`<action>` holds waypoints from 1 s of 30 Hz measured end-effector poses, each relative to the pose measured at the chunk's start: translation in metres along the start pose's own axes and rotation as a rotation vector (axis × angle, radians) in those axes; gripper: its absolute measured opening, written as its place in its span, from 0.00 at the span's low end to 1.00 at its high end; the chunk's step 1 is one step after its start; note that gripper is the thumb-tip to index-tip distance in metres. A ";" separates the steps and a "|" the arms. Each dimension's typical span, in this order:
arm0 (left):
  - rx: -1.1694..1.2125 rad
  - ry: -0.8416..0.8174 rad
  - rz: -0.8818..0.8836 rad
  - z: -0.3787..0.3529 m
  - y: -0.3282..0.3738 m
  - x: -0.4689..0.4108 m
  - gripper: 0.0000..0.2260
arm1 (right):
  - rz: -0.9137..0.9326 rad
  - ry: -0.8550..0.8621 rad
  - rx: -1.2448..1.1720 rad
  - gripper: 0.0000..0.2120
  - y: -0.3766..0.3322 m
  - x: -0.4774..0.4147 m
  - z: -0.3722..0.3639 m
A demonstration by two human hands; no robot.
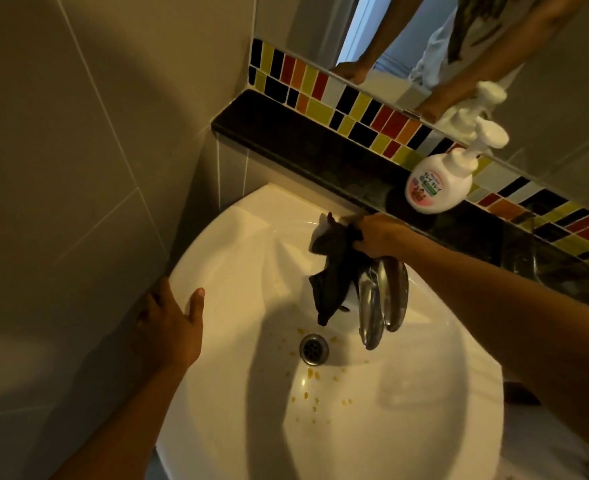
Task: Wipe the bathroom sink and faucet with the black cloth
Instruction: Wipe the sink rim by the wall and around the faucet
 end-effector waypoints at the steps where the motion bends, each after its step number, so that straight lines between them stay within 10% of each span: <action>1: 0.006 -0.002 0.000 0.000 0.000 0.000 0.33 | 0.003 -0.003 -0.032 0.15 0.005 -0.002 -0.001; 8: -0.006 -0.005 -0.005 0.000 0.002 0.001 0.34 | -0.054 -0.232 -1.033 0.08 0.058 0.020 -0.049; 18: 0.012 -0.012 -0.023 0.002 0.004 0.006 0.32 | -0.319 0.147 -0.791 0.13 0.131 0.076 -0.123; 23: -0.013 -0.024 -0.024 0.005 0.011 0.011 0.31 | 0.105 0.555 -0.465 0.28 0.097 0.089 -0.094; 30: -0.067 -0.005 -0.015 0.006 0.013 0.015 0.31 | 0.216 0.302 -0.671 0.38 0.063 0.055 -0.090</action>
Point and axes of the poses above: each hand's wrist, its own x-axis away from the middle knuckle, its own z-axis out of the back of the hand, y = z × x, the point moved 6 cm from there along -x, towards the middle knuckle, and after that the axes turned 10 degrees about -y, right-handed, at the moved point
